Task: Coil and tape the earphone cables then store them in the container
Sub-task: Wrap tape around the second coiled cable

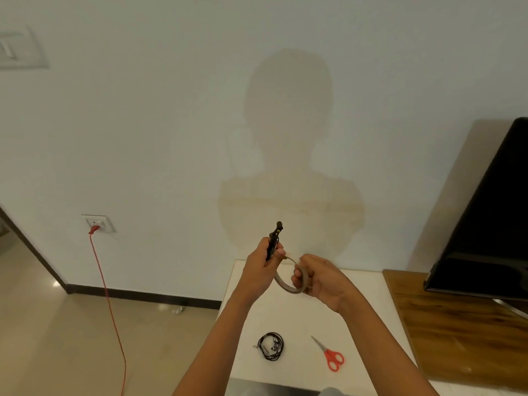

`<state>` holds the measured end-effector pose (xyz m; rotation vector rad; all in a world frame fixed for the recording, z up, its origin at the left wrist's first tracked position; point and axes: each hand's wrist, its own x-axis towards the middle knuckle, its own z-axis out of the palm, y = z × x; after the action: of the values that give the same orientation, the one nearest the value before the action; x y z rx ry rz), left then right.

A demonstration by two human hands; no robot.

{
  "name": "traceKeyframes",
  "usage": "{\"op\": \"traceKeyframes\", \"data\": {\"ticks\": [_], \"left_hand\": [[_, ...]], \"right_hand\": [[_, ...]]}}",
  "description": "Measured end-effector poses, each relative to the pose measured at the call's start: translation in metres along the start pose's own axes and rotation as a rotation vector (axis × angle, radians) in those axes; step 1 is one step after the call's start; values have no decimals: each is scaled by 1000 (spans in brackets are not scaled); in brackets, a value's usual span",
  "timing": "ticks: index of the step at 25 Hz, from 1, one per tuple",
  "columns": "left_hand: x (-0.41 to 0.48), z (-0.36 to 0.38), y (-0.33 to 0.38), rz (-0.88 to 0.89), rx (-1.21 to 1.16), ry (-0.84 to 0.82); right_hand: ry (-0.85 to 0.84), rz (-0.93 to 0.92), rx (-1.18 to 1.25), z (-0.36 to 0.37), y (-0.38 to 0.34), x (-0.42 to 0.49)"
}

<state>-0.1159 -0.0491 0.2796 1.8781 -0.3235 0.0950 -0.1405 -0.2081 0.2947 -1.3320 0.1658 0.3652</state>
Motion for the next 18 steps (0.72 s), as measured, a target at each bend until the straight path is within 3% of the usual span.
{"op": "traceKeyframes", "data": {"ticks": [18], "left_hand": [[-46,-25,74,-5,-250,196]], "right_hand": [[-116,-257,104,39,-33,-80]]}}
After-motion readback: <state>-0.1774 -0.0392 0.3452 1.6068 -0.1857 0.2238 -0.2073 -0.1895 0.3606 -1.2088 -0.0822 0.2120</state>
